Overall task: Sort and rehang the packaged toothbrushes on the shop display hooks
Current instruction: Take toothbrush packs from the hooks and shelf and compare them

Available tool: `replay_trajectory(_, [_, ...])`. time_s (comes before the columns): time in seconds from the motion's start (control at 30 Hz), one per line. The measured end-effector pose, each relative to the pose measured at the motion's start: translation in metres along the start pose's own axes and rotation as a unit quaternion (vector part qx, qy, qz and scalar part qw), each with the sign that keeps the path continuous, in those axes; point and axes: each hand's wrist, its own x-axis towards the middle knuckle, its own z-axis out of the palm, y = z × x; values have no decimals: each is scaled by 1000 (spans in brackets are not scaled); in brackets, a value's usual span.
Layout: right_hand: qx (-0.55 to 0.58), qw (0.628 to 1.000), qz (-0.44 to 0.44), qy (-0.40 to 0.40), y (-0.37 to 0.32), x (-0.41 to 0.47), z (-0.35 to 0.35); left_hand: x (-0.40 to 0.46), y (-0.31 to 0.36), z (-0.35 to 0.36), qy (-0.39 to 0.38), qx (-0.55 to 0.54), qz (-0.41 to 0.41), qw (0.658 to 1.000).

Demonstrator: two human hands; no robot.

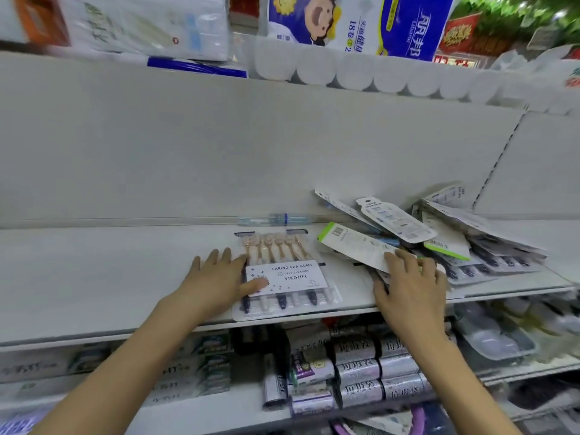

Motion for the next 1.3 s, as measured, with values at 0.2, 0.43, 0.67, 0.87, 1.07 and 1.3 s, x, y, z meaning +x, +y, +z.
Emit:
replay_trajectory(0.2, [15,998,-49,42,-8,7,1,-49,-14,10,7,-73,-1,997])
replay_trajectory(0.43, [77,989,-82,93,-25,13,-1,-74,-6,22,86,-180,-22,980])
replay_trajectory(0.67, [199,972,-25,122,-26,13,-23,-82,-5,31,218,-424,-24,879])
replay_trajectory(0.87, [394,917,-17,64,-30,12,-40,-94,-31,23,207,-569,-39,795])
replay_trajectory(1.07, [498,866,-41,4,-80,3,-48,-137,-73,25,246,-617,-61,745])
replay_trajectory(1.3, [579,809,-76,-68,-180,-15,-59,-211,-148,30,342,-641,-115,677])
